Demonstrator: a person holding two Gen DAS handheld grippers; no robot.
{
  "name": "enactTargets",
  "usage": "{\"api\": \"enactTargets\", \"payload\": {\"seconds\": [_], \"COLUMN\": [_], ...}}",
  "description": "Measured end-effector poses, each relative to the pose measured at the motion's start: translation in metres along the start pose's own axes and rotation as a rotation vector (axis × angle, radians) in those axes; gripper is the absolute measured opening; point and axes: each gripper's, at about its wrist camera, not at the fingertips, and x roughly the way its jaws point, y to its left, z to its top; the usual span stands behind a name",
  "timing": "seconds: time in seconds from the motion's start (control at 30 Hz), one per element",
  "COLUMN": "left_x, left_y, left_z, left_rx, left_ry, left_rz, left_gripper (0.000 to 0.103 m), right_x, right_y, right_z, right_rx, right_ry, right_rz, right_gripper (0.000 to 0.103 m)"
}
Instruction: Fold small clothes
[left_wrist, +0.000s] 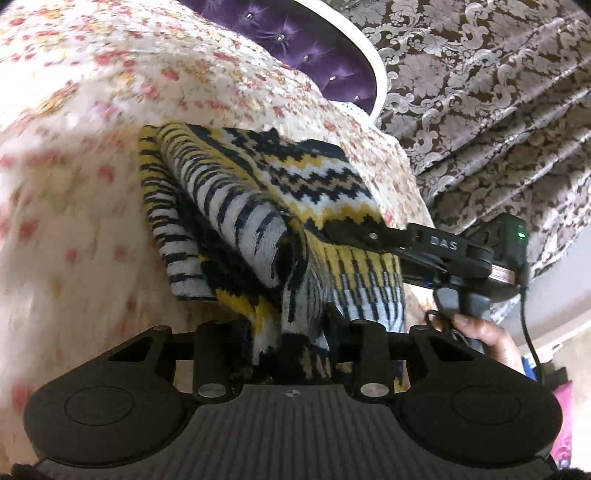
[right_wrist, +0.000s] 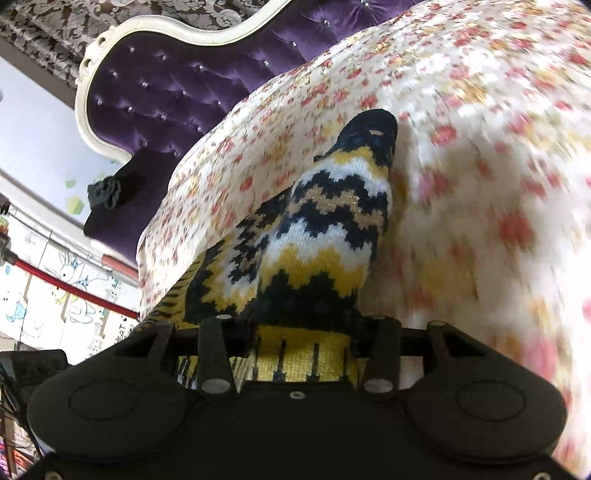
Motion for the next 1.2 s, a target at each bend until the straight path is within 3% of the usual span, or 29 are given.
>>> {"api": "enactTargets", "payload": {"seconds": [0.2, 0.27, 0.4, 0.47, 0.53, 0.63, 0.77, 0.83, 0.97, 1.13, 1.2], "left_x": [-0.015, -0.015, -0.017, -0.019, -0.026, -0.04, -0.057, -0.057, -0.034, 0.001, 0.006], "left_y": [-0.004, -0.003, -0.007, -0.016, -0.023, -0.039, -0.066, -0.076, -0.08, -0.054, -0.036], "left_z": [-0.03, -0.037, -0.055, -0.061, -0.066, -0.073, -0.074, -0.068, -0.047, -0.03, -0.029], "left_rx": [0.09, 0.09, 0.136, 0.18, 0.224, 0.304, 0.433, 0.472, 0.47, 0.403, 0.356], "left_ry": [-0.108, -0.127, -0.181, -0.205, -0.235, -0.296, -0.427, -0.476, -0.473, -0.354, -0.325], "left_rz": [0.172, 0.209, 0.256, 0.297, 0.338, 0.387, 0.456, 0.476, 0.525, 0.589, 0.577], "left_gripper": [0.038, 0.044, 0.045, 0.047, 0.048, 0.05, 0.073, 0.075, 0.075, 0.075, 0.077], "right_x": [-0.023, -0.027, -0.031, -0.034, -0.035, -0.042, -0.067, -0.075, -0.071, -0.048, -0.038], "right_y": [0.009, 0.012, 0.019, 0.023, 0.027, 0.033, 0.048, 0.053, 0.051, 0.033, 0.024], "right_z": [-0.042, -0.054, -0.077, -0.087, -0.093, -0.1, -0.108, -0.103, -0.082, -0.06, -0.056], "right_rx": [-0.032, -0.052, -0.112, -0.147, -0.17, -0.205, -0.273, -0.286, -0.269, -0.23, -0.212], "right_ry": [-0.088, -0.112, -0.164, -0.187, -0.197, -0.204, -0.32, -0.387, -0.422, -0.378, -0.339], "right_rz": [-0.085, -0.119, -0.19, -0.228, -0.255, -0.273, -0.291, -0.302, -0.355, -0.432, -0.441], "right_gripper": [0.073, 0.075, 0.076, 0.077, 0.085, 0.087, 0.094, 0.102, 0.102, 0.102, 0.102]}}
